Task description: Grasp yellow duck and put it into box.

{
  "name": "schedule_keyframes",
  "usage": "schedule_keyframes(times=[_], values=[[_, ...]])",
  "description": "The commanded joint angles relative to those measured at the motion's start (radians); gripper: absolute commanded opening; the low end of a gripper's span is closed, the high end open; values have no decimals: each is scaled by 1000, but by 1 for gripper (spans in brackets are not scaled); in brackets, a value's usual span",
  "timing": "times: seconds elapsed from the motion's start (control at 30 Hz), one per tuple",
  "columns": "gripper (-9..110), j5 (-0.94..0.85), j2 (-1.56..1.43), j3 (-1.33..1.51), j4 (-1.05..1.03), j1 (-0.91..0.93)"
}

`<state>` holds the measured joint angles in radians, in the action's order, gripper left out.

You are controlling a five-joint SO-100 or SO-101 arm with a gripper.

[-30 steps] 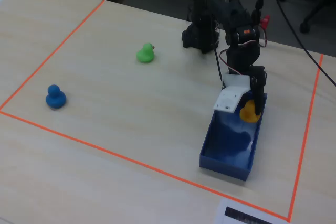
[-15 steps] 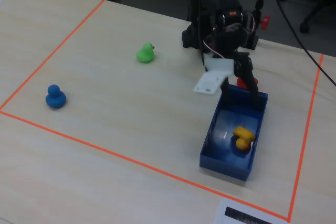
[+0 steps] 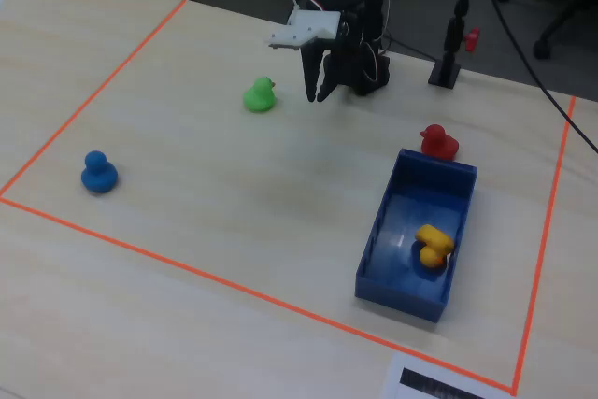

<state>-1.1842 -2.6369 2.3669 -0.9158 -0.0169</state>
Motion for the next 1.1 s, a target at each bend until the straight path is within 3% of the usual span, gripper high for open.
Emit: schedule_keyframes(times=[0.0, 0.17, 0.43, 1.07], values=[[0, -46, -348, 523, 48, 72], [0, -52, -614, 742, -40, 78], [0, -114, -673, 744, -382, 67], [6, -92, -673, 744, -391, 95]])
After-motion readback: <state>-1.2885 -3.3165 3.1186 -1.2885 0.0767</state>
